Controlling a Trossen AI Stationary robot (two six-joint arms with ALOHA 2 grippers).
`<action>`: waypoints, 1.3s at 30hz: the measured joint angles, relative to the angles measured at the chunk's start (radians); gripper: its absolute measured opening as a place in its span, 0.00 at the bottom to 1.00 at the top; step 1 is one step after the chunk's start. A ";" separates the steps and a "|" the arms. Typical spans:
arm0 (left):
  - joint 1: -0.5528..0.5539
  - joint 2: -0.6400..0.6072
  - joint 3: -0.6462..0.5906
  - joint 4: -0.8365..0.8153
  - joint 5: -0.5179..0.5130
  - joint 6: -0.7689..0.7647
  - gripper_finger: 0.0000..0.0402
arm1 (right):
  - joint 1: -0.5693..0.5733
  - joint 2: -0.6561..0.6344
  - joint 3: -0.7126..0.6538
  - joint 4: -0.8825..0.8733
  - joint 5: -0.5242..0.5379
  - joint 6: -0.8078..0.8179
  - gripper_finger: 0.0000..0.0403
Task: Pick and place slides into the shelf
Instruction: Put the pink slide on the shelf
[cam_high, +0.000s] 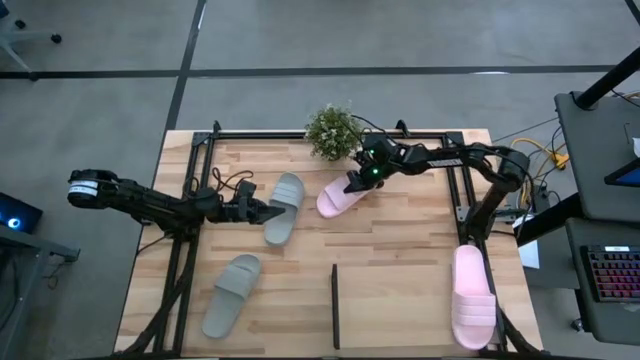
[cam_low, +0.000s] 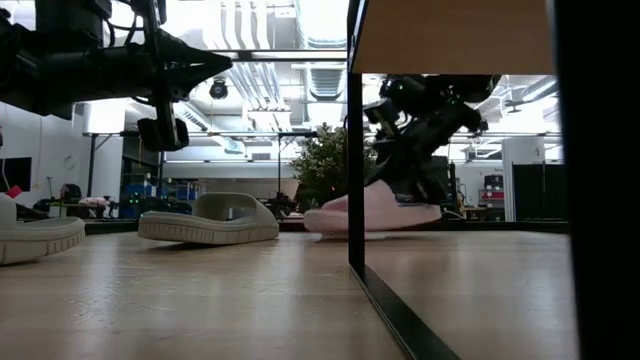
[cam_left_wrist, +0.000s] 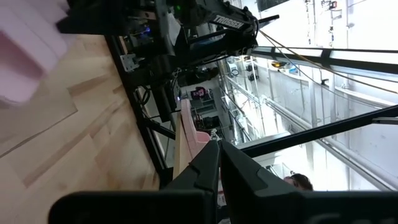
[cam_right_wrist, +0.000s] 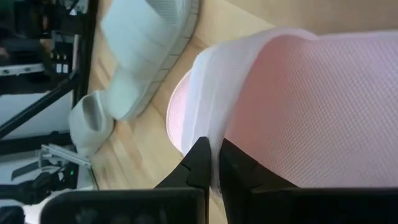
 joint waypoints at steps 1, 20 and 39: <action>0.000 0.000 0.000 0.000 0.000 0.000 0.00 | 0.000 -0.012 0.000 -0.007 -0.001 -0.004 0.03; 0.000 0.000 -0.002 0.004 0.000 0.020 0.00 | 0.000 -0.246 0.000 -0.336 -0.016 -0.139 0.03; 0.000 0.000 0.000 0.005 0.000 0.017 0.00 | 0.033 -0.494 0.000 -0.475 -0.174 -0.164 0.03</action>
